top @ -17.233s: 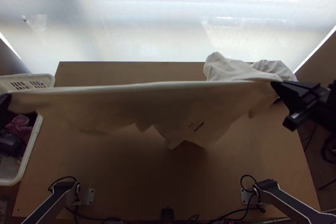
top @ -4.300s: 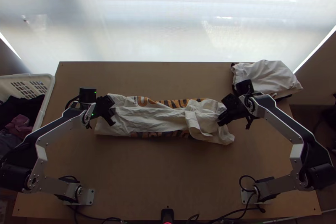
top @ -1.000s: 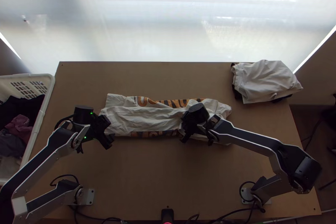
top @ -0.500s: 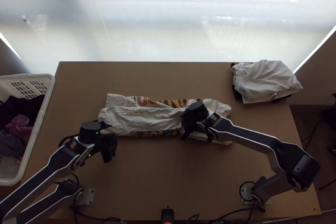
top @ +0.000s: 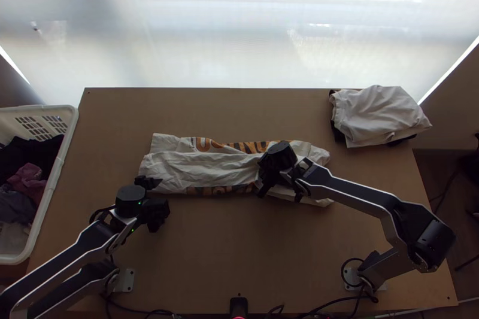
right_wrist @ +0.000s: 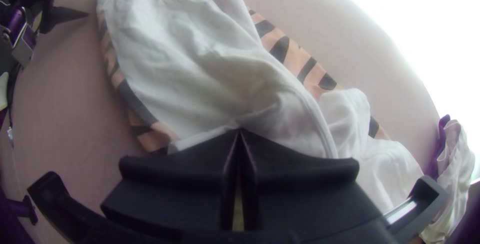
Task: Fold the t-shirt
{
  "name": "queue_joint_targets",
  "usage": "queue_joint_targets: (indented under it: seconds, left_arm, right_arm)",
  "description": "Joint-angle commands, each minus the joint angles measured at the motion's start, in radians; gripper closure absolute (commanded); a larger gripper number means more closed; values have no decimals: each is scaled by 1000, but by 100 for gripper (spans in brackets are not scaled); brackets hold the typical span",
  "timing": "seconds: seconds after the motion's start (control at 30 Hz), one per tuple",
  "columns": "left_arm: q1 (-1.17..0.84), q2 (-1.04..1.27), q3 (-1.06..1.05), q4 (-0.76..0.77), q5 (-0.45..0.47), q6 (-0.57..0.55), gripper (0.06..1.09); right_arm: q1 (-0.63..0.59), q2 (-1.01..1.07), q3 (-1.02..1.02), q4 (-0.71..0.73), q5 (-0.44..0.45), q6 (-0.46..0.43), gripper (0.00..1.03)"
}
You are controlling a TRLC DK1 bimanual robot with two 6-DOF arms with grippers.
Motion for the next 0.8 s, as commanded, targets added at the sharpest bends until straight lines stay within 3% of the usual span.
queue_joint_targets:
  seconds: [0.0,0.77]
  left_arm:
    - [47,80,-35,128,-5,70,11]
    - [75,473,-12,588,-14,97,10]
  right_arm:
    - [9,-1,12,-6,-1,17,100]
    - [23,15,28,-17,-2,28,100]
